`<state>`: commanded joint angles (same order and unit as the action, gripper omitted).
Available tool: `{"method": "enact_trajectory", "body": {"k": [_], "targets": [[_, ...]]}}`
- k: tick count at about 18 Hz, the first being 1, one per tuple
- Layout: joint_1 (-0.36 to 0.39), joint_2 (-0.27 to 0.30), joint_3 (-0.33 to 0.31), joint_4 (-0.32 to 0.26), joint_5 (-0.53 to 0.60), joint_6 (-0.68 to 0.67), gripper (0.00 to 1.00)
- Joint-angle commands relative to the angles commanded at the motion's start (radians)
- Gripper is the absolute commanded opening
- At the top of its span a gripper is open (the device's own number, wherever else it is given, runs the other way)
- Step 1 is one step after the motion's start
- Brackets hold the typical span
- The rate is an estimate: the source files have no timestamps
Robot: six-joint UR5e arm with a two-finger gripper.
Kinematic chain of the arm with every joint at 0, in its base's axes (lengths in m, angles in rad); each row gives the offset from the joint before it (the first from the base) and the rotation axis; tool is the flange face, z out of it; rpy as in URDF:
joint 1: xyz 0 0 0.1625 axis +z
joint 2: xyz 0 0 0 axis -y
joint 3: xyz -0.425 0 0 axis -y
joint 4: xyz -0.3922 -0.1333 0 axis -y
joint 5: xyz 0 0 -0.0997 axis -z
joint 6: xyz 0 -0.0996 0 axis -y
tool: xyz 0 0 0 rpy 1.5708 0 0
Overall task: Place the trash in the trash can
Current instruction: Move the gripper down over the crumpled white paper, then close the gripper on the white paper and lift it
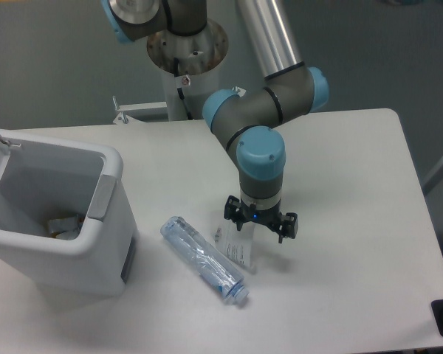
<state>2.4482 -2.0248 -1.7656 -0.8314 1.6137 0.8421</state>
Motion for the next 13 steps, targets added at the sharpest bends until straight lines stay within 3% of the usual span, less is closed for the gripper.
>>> {"method": "enact_trajectory", "body": {"k": [2, 3, 5, 7, 10, 13], "targets": [[0.0, -0.002, 0.0, 0.0, -0.003, 0.005, 0.96], [0.0, -0.003, 0.0, -0.002, -0.002, 0.003, 0.73], [-0.002, -0.003, -0.002, -0.003, -0.002, 0.0, 0.38], [-0.002, -0.005, -0.002, -0.008, -0.002, -0.003, 0.14], [-0.002, -0.003, 0.002, -0.017, -0.002, -0.002, 0.02], [0.0, 0.006, 0.009, -0.021, -0.009, 0.006, 0.0]]}}
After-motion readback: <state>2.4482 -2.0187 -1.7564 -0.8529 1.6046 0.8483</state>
